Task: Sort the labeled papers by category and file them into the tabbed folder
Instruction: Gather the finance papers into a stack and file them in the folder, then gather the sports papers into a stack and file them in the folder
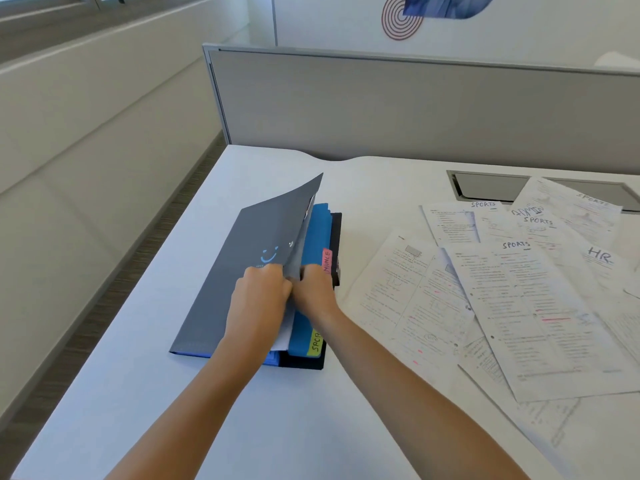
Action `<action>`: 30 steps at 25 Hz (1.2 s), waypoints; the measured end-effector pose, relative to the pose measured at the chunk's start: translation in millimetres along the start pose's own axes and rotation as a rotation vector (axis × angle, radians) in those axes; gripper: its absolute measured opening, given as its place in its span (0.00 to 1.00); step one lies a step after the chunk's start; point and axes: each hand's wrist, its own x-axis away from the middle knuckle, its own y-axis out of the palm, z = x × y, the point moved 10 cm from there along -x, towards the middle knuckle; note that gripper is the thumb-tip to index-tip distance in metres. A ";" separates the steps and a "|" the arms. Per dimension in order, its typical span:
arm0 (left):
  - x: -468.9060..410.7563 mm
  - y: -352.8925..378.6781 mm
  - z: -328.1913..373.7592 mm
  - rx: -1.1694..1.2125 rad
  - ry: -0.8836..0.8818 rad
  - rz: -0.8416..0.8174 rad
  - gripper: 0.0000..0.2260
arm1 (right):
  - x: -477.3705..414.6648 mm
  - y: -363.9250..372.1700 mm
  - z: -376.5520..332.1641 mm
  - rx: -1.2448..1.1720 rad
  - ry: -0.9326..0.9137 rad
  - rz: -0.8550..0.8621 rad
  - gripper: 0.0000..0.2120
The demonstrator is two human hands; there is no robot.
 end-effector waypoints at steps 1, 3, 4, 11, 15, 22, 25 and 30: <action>-0.3 -0.8 -0.6 -0.002 -0.004 0.004 0.18 | -1.8 6.0 2.8 -0.030 0.035 -0.031 0.08; 0.5 -1.8 -2.5 0.009 -0.006 0.014 0.18 | -4.7 8.3 5.8 0.016 0.057 -0.064 0.09; 1.6 -1.7 -3.9 0.011 -0.009 0.017 0.18 | -5.4 6.5 6.2 0.084 0.047 -0.069 0.11; 7.1 20.6 -4.2 0.046 -0.069 -0.064 0.15 | 15.3 -63.4 3.2 0.129 -0.101 0.170 0.11; 14.1 36.0 0.4 0.026 -0.073 -0.092 0.13 | 36.5 -118.6 20.5 0.101 -0.117 0.222 0.14; 35.2 39.5 36.6 0.125 -0.092 -0.004 0.11 | 78.2 -217.6 97.9 0.155 -0.016 0.333 0.11; 50.7 44.2 76.6 0.234 0.002 0.029 0.09 | 94.2 -264.4 136.6 0.175 0.037 0.405 0.10; 68.3 75.9 128.8 0.327 0.100 0.015 0.06 | 111.8 -358.8 192.2 0.279 0.117 0.633 0.12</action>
